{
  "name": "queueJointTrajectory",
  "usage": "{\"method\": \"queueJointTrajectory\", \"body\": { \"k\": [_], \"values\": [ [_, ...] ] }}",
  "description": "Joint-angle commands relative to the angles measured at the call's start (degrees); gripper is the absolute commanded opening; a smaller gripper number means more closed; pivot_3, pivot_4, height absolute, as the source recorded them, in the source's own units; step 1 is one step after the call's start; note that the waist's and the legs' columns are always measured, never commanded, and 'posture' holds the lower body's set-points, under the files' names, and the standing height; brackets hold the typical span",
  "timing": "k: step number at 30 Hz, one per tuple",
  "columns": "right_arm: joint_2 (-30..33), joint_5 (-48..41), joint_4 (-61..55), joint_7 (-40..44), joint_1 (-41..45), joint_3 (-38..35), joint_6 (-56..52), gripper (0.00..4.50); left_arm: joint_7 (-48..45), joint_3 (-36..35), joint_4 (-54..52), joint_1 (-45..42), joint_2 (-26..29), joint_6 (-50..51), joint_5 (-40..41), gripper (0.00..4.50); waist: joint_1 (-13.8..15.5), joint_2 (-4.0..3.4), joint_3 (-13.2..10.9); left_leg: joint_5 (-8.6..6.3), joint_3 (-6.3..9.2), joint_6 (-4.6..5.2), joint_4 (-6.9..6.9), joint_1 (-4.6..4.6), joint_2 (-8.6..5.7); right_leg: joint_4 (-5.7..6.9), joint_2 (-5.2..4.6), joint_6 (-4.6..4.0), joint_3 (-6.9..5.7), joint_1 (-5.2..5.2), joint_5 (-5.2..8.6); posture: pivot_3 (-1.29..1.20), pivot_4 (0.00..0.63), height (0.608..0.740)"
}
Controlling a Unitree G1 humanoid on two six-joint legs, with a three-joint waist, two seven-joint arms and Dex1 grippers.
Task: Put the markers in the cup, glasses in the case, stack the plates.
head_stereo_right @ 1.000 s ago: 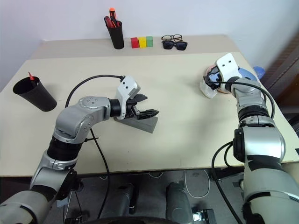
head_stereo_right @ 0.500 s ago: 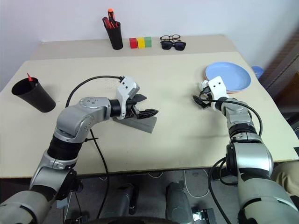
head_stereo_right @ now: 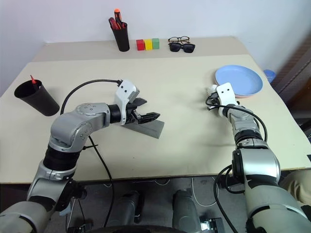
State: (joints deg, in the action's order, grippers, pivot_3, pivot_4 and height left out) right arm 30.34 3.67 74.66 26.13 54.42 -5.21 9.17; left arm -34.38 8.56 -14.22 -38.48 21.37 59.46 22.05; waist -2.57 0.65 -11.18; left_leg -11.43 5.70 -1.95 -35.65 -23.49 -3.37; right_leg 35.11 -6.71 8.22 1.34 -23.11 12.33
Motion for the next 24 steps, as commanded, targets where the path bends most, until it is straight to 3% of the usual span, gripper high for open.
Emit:
{"method": "queueJointTrajectory", "body": {
  "k": [1, 5, 13, 20, 24],
  "values": [
    [0.20, -0.56, 0.06, -0.73, 0.62, -1.11, -0.21, 0.02, 0.78, -1.06, -2.45, -0.05, -0.01, -0.01, 0.88, 4.50, 0.00, 0.00, 0.00, 0.00, 0.00, 0.00, 0.00, 0.00, 0.00, 0.00, 0.00, 0.00, 0.00, 0.00, 0.00, 0.00, 0.150, 0.740],
    [0.24, -0.13, -0.92, -3.06, 0.85, -1.05, 1.67, 0.02, 1.30, -0.83, -2.63, 0.16, -0.15, 0.07, 1.30, 4.50, -0.01, 0.00, 0.00, 0.00, 0.00, 0.00, 0.00, 0.00, 0.00, 0.00, 0.00, 0.00, 0.00, 0.00, 0.00, 0.00, 0.150, 0.740],
    [1.44, -3.42, -3.86, 1.19, 4.67, -3.85, 10.23, 0.02, 2.00, -0.64, -3.02, 0.64, -0.64, 0.30, 2.43, 4.50, -0.23, 0.00, 0.00, 0.00, -0.01, 0.00, 0.02, 0.00, 0.01, -0.01, 0.00, 0.00, 0.00, -0.01, 0.00, 0.00, 0.150, 0.740],
    [4.68, 0.57, -0.19, -6.54, 10.11, -2.26, 9.53, 0.02, 3.24, -1.36, -3.05, 0.27, -1.00, 0.42, 3.03, 4.50, 0.08, 0.00, 0.00, 0.00, 0.00, 0.00, 0.03, -0.01, 0.00, -0.04, 0.00, -0.03, 0.00, -0.02, 0.02, 0.00, 0.150, 0.740],
    [6.10, 3.55, 1.75, -10.87, 12.07, -0.77, 6.29, 1.19, 5.14, -2.87, -4.10, 1.25, -0.80, 0.62, 2.87, 4.50, -0.01, 0.00, 0.00, 0.00, 0.00, 0.00, 0.06, -0.01, 0.00, -0.05, 0.00, -0.19, 0.00, -0.01, 0.10, 0.00, 0.150, 0.740]
  ]
}}
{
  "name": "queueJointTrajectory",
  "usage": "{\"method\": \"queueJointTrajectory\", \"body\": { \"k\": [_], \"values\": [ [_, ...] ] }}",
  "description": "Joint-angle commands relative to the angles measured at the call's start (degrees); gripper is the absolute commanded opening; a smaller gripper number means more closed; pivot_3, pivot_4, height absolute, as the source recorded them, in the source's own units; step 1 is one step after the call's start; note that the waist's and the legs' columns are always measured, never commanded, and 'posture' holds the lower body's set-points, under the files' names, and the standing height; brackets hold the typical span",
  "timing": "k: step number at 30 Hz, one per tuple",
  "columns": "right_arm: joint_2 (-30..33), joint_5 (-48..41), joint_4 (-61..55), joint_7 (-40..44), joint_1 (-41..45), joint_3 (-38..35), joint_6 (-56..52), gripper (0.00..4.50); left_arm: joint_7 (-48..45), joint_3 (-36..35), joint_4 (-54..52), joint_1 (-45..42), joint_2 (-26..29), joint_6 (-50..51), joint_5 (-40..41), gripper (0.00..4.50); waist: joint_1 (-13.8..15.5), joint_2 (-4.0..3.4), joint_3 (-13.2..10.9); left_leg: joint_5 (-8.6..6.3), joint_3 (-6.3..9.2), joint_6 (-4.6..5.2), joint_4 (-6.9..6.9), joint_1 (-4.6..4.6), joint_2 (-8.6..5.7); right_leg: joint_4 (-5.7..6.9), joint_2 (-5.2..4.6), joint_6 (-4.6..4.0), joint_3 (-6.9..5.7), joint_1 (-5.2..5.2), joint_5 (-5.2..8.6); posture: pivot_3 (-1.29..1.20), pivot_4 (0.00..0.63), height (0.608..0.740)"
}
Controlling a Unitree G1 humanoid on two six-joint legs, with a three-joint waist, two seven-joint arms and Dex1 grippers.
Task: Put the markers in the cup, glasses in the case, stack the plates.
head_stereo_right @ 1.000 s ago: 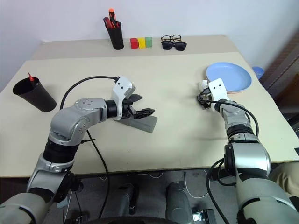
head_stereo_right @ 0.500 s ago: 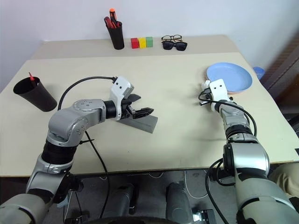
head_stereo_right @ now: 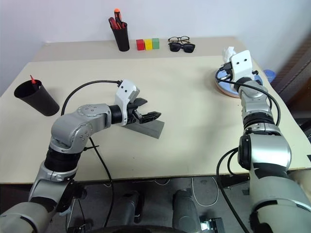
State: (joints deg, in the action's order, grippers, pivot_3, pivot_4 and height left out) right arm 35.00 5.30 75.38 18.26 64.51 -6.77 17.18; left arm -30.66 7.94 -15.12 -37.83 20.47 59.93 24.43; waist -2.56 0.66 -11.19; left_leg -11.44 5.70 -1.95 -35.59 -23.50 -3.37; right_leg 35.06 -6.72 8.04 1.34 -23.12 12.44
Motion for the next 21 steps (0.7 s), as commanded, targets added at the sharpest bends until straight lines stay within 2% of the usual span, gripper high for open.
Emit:
{"method": "queueJointTrajectory", "body": {
  "k": [1, 2, 5, 7, 10, 14, 16, 19, 21],
  "values": [
    [1.85, 2.68, 1.29, -4.77, 2.10, 1.02, -1.80, 1.72, 1.98, -2.75, -3.88, 1.17, 0.17, -0.15, 0.42, 4.50, -0.05, 0.00, 0.00, 0.00, 0.00, 0.00, 0.01, 0.00, 0.00, 0.00, 0.00, 0.00, 0.00, 0.00, 0.00, 0.00, 0.150, 0.740],
    [2.29, 3.31, 1.48, -6.14, 2.23, 1.19, -1.76, 2.10, 2.53, -3.47, -4.62, 1.75, 0.04, -0.59, 0.51, 4.50, -0.11, 0.00, 0.00, 0.00, -0.01, 0.00, 0.01, 0.00, 0.00, 0.00, 0.00, -0.01, 0.01, 0.00, 0.00, 0.00, 0.150, 0.740],
    [3.11, 3.92, 1.66, -7.17, 2.44, 0.91, -1.55, 2.10, 3.41, -4.49, -6.58, 3.34, 0.47, -3.07, -0.14, 4.50, -0.04, -0.01, -0.01, 0.00, -0.07, 0.00, 0.06, 0.00, 0.01, 0.01, 0.00, -0.02, 0.07, -0.08, 0.01, 0.00, 0.150, 0.740],
    [3.96, 3.77, 1.32, -6.64, 2.20, 0.53, -0.19, 2.10, 4.31, -4.96, -7.14, 5.02, 0.37, -9.83, -2.52, 4.50, -0.01, -0.01, -0.01, 0.00, -0.09, 0.00, 0.07, 0.00, 0.01, 0.00, 0.00, -0.02, 0.08, -0.08, 0.01, 0.00, 0.150, 0.740],
    [5.24, 2.30, 0.10, -1.26, 0.82, -0.20, 2.37, 2.10, 6.06, -5.45, -6.86, 7.42, -0.65, -17.91, -4.97, 4.50, -0.02, -0.01, -0.01, 0.00, -0.16, 0.00, 0.07, 0.01, 0.02, -0.03, 0.00, -0.03, 0.12, -0.08, 0.01, 0.00, 0.150, 0.740],
    [7.32, -3.02, -4.03, 14.87, -3.68, -2.60, 4.38, 2.10, 6.75, -4.88, -4.34, 8.48, -0.94, -24.84, -7.95, 4.50, 0.07, 0.00, -0.01, 0.00, -0.20, 0.00, 0.07, 0.01, 0.03, -0.06, 0.00, -0.03, 0.13, -0.04, 0.01, 0.00, 0.150, 0.740],
    [8.57, -6.76, -9.06, 23.20, -8.46, -3.99, 4.20, 2.10, 5.34, -6.40, -2.44, 8.47, -0.96, -25.68, -6.38, 4.50, 0.23, 0.00, 0.00, 0.00, -0.22, 0.00, 0.06, 0.02, 0.03, -0.08, -0.01, -0.02, 0.13, -0.01, 0.01, 0.00, 0.150, 0.740],
    [11.33, -13.92, -23.04, 33.59, -20.79, -7.13, -0.20, 2.10, 1.85, -9.15, -0.66, 9.99, 0.49, -26.84, -3.67, 4.50, 0.59, 0.01, 0.00, -0.01, -0.21, 0.02, 0.06, 0.02, 0.03, -0.12, -0.01, 0.01, 0.12, 0.03, 0.02, 0.00, 0.150, 0.740],
    [13.00, -19.19, -34.92, 37.44, -31.00, -10.23, -5.51, 2.10, -0.31, -10.61, -0.37, 12.26, 2.23, -28.84, -3.31, 4.50, 0.51, 0.00, -0.01, -0.03, -0.24, 0.05, 0.07, 0.03, 0.03, -0.13, -0.02, 0.10, 0.13, 0.02, 0.01, 0.00, 0.150, 0.740]
  ]
}}
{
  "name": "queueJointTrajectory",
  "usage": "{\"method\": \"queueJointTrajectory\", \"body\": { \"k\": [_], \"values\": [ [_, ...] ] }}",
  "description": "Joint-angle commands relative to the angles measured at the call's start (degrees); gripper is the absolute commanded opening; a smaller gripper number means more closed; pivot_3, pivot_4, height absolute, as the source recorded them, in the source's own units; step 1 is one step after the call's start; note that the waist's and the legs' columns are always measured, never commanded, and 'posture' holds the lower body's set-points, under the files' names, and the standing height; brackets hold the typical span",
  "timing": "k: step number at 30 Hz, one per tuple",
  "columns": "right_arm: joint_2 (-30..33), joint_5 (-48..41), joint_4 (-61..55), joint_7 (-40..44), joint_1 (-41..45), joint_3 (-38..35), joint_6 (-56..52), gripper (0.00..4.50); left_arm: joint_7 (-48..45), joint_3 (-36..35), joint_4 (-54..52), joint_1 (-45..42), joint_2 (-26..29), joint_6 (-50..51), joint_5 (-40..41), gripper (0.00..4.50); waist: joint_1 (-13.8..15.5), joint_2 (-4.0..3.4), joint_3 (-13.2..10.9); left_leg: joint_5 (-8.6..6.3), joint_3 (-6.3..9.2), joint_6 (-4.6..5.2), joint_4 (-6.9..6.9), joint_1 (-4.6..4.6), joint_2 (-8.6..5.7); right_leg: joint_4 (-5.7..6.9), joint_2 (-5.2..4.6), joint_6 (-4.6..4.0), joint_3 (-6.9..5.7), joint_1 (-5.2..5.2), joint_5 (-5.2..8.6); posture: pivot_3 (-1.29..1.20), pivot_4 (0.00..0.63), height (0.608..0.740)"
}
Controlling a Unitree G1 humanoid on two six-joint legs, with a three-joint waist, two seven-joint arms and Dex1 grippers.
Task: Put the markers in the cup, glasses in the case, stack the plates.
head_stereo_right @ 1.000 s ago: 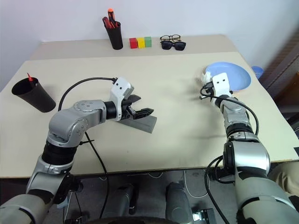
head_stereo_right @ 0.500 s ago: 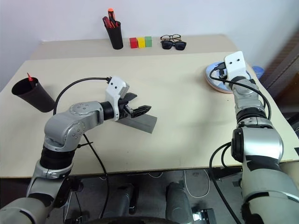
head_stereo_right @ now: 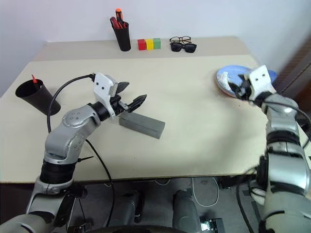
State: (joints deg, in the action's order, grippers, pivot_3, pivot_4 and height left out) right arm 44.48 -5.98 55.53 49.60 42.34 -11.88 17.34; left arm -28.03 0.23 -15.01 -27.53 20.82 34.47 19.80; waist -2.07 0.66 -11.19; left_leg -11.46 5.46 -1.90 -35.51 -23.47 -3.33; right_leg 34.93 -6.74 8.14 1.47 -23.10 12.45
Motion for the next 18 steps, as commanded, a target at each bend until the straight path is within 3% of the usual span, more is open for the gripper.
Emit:
{"method": "queueJointTrajectory", "body": {
  "k": [1, 6, 9, 18],
  "values": [
    [3.88, -11.02, -21.05, 7.47, -13.83, -7.12, -8.40, 2.10, -3.92, -3.71, -0.61, 3.33, 2.87, -4.20, 1.52, 4.50, 0.11, -0.01, 0.00, 0.00, -0.01, 0.00, 0.04, 0.00, -0.01, 0.02, -0.03, 0.01, 0.00, -0.02, 0.00, 0.00, 0.150, 0.740],
    [6.29, -20.74, -37.37, 14.58, -34.04, -16.13, -17.06, 2.10, -6.64, -6.35, -2.68, 12.19, 5.63, -11.46, 0.40, 4.50, -0.44, -0.05, 0.02, -0.01, -0.21, -0.01, 0.12, 0.14, 0.09, 0.04, -0.04, -0.13, 0.09, -0.03, 0.08, 0.00, 0.150, 0.740],
    [6.76, -23.32, -43.23, 14.85, -42.02, -20.39, -20.52, 2.10, -9.88, -9.35, -4.83, 18.51, 7.99, -11.49, 3.67, 4.50, -0.49, -0.03, 0.03, -0.02, -0.28, -0.02, 0.19, 0.21, 0.19, 0.04, -0.05, -0.23, 0.11, -0.01, 0.34, 0.00, 0.150, 0.740],
    [5.06, -23.91, -48.27, 12.44, -48.46, -23.80, -22.17, 2.10, -11.14, -14.03, -10.06, 27.33, 10.96, -10.22, 8.33, 4.50, 0.67, -0.01, 0.05, -0.13, -0.47, -0.18, 0.08, 0.08, 0.39, -0.07, -0.16, -0.29, 0.09, -0.04, 0.33, 0.00, 0.150, 0.740]
  ]
}}
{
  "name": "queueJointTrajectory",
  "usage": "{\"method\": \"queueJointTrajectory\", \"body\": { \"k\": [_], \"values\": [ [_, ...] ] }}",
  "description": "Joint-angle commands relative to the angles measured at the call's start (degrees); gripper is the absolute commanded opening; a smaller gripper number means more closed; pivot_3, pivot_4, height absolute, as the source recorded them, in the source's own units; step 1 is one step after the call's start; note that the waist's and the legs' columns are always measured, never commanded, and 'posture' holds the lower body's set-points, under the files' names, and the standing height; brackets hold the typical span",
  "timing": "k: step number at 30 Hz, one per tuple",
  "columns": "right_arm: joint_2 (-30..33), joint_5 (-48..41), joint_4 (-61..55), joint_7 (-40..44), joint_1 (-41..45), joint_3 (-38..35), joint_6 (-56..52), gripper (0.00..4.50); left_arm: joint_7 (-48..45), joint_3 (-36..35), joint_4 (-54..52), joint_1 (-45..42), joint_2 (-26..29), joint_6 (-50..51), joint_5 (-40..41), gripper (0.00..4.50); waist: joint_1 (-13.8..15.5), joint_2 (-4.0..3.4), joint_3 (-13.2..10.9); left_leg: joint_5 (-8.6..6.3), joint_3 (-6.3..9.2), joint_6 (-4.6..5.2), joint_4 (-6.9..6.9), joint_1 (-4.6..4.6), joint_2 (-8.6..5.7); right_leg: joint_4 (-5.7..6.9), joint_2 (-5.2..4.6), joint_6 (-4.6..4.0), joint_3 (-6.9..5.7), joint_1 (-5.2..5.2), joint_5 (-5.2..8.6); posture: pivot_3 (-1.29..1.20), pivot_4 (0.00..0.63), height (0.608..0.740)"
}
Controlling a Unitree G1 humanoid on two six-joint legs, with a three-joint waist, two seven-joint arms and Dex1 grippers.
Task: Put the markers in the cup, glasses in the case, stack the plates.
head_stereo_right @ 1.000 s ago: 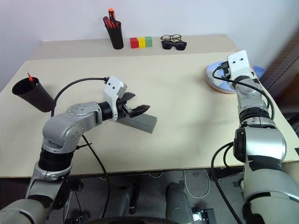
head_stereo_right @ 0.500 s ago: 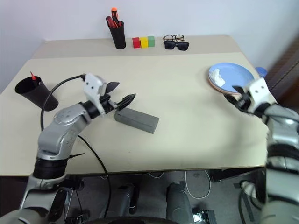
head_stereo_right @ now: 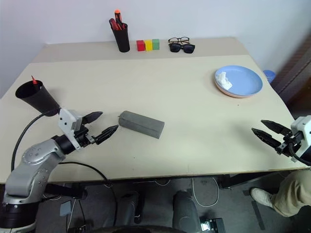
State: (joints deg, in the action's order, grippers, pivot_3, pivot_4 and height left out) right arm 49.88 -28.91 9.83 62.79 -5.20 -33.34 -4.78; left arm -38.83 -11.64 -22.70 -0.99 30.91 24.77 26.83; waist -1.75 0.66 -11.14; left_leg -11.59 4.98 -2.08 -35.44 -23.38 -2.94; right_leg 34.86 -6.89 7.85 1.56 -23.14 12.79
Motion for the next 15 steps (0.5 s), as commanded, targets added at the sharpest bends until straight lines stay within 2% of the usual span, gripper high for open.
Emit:
{"method": "queueJointTrajectory", "body": {
  "k": [1, 15],
  "values": [
    [-0.39, -0.97, -2.69, -0.90, -1.11, -2.32, -0.01, 2.10, -0.29, -2.14, -2.43, 0.98, 1.00, -0.69, 1.27, 4.50, 0.64, 0.00, 0.00, 0.00, -0.02, 0.01, 0.03, -0.01, 0.00, -0.05, 0.00, 0.00, 0.00, -0.01, 0.00, 0.00, 0.150, 0.740],
    [-0.67, -0.58, -2.87, -2.02, -0.71, -0.96, -0.62, 2.10, 0.00, -2.94, -3.21, 1.49, 1.70, 1.04, 5.14, 4.50, 1.11, 0.00, 0.00, -0.05, -0.06, 0.09, 0.16, -0.08, 0.00, -0.58, 0.00, -0.11, -0.05, 0.12, -0.09, 0.00, 0.150, 0.740]
  ]
}}
